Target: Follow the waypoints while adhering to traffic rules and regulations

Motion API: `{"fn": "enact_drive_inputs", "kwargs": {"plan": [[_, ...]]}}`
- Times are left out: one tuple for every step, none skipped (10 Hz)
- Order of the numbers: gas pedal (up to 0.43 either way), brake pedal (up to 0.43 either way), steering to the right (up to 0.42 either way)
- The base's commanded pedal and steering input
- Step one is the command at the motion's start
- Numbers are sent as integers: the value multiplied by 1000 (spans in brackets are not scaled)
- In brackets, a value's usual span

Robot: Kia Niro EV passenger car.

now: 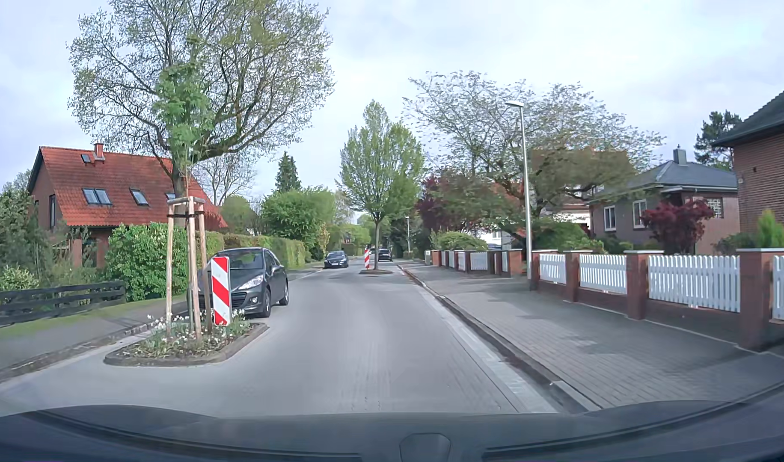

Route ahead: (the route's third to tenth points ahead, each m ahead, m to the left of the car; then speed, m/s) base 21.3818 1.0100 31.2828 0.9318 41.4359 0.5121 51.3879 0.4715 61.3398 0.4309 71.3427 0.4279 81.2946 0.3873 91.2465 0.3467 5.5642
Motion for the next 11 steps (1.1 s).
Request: {"fn": "enact_drive_inputs", "kwargs": {"plan": [[28,0,-1],[28,0,1],[0,0,1],[0,0,0],[0,0,0],[0,0,0],[0,0,-2],[0,0,-4],[0,0,-9],[0,0,-17],[0,0,-22]]}}
